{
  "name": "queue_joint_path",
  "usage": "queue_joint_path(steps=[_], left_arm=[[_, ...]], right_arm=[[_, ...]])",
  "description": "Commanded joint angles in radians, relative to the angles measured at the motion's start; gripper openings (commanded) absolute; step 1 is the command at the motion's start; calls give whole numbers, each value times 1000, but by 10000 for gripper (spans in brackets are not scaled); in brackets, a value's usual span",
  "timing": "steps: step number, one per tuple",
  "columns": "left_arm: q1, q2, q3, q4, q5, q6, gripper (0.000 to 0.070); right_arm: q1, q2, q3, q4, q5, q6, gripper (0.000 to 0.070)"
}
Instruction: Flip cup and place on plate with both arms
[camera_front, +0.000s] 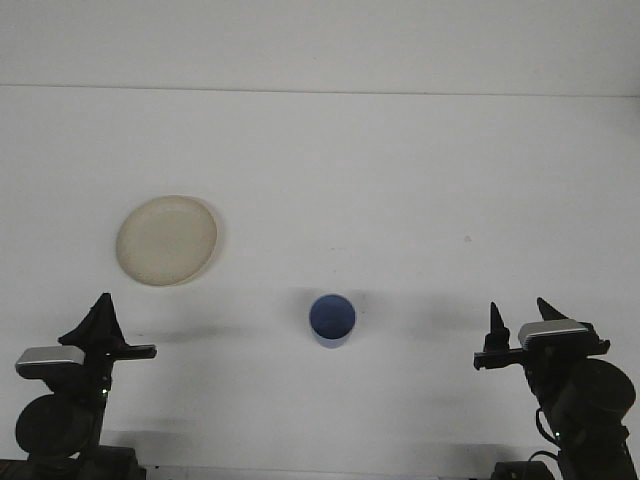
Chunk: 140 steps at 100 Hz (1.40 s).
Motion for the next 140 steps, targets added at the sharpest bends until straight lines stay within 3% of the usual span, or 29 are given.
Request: queue_joint_path(steps=[1,21,50,95,100,113,119,132,140], left_arm=[[1,60,81,-56,24,-19,11],[1,298,351,-315,126,-19,11],[1,611,593,-632,129,-8,11],[1,698,607,-671,129,-9,23],[1,697,607,-674,129,-9,68],[1,697,607,-679,129,-8,340],[1,697,607,-678,129,-8,432],[1,697,607,-679,129,-6,550],[-2,698,609,-680,129,4,557]], right_arm=[[1,3,8,12,0,13,484],[1,3,8,12,0,13,484],[1,3,8,13,0,13,484],[1,3,8,13,0,13,484],[1,3,8,13,0,13,484],[1,3,8,19,0,13,484],[1,3,8,19,0,13,484],[1,3,8,19,0,13,484],[1,3,8,19,0,13,484]])
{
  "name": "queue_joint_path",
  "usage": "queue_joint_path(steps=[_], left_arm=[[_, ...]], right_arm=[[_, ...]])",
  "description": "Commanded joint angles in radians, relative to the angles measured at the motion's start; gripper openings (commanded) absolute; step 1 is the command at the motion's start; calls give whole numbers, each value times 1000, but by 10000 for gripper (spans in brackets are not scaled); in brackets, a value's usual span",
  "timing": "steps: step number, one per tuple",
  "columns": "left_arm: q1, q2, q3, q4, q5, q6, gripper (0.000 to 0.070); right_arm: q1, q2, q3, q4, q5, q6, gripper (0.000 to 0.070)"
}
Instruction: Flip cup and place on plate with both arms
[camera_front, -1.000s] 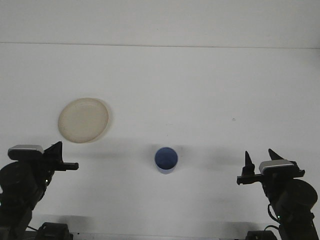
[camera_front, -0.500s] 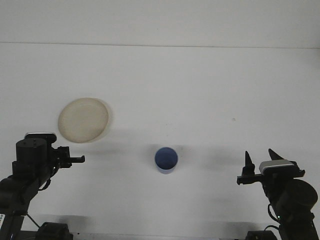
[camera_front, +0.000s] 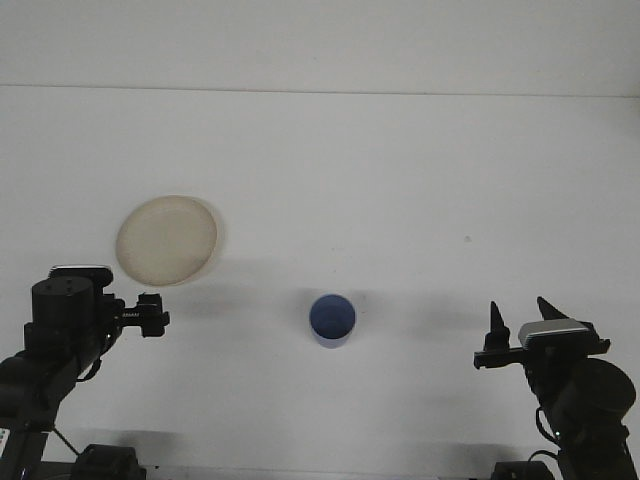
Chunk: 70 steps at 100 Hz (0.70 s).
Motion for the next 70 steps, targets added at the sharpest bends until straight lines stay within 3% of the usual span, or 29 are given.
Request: queue_joint_path(steps=[1,16,30,70], left_arm=[[-2,5,22,1,4,10,557],[-29,32,69,-40,11,5,557],[-107,96,149,-82,74,-42,557],[-496,443,395,-71,83,-127,556]], right_arm=[[1,3,8,12,0,13,484],[1,3,8,12,0,13,484],[1,3,8,12,0,13,484],[1,3,8,11,0,13,484]])
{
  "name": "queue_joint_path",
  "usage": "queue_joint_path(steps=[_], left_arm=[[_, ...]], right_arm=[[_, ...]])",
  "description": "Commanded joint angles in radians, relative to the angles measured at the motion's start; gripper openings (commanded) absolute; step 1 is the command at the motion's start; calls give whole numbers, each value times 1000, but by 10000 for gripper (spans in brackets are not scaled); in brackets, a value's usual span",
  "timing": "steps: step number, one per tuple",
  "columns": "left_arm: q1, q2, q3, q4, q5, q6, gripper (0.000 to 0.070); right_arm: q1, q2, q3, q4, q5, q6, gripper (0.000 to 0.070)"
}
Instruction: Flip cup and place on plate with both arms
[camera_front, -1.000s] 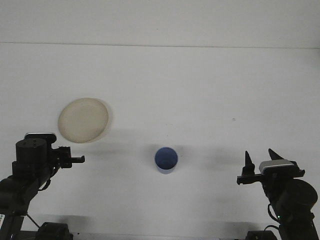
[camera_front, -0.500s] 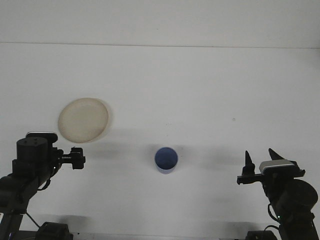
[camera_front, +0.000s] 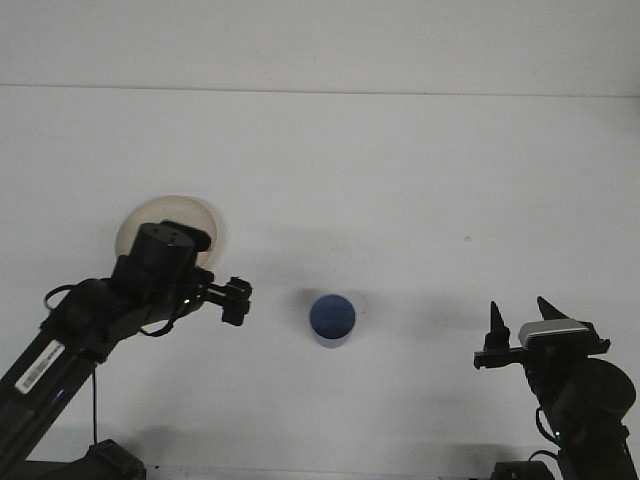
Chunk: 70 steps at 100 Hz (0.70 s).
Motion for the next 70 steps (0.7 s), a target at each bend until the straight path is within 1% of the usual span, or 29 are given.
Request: queue_joint_path(steps=[1,16,36,70], left_arm=[[-51,67,52,12,4,-20,556],[-158,209,135,10,5,-31,556],[-247,355,196,10,4,-31,556],[-281,503,199,57,4,-31,556]], right_arm=[[1,3,8,11,0,13,484],[1,3,8,11,0,13,484],[1,3,8,11,0,13,484],[1,3,8,11,0,13,484]])
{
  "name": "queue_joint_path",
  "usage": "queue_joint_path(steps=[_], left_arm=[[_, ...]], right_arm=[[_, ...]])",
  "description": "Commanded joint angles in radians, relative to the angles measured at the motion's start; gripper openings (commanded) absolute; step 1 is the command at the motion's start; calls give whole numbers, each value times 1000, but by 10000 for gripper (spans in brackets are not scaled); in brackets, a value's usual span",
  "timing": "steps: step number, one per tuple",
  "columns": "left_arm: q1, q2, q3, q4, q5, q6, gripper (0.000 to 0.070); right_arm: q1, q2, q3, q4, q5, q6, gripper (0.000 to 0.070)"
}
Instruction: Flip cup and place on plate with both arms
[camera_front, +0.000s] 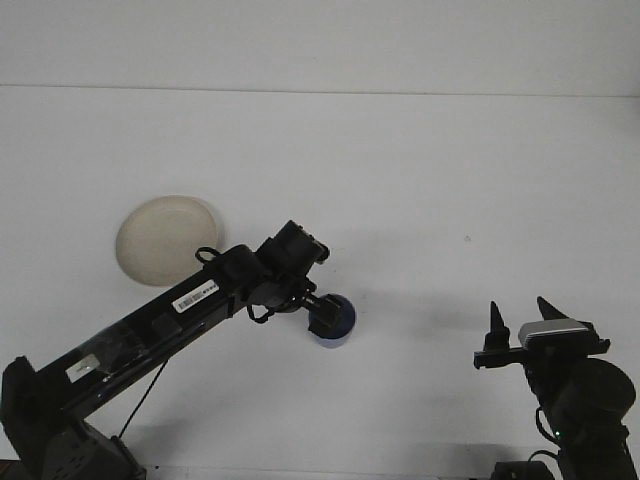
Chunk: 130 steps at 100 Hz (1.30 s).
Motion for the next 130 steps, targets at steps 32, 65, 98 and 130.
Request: queue_joint_path(steps=[32,65,98,130], left_arm=[[-12,123,24,19,3,-10,554],[-14,153,24,37,3,-4,429],[-14,153,25,38,3,18,10],[27,144,143,-86,-1,55,10]], right_arm=[[1,3,8,11,0,13,484],[1,3,8,11,0,13,484],[1,3,8,11,0,13,484],[1,3,8,11,0,11,484]])
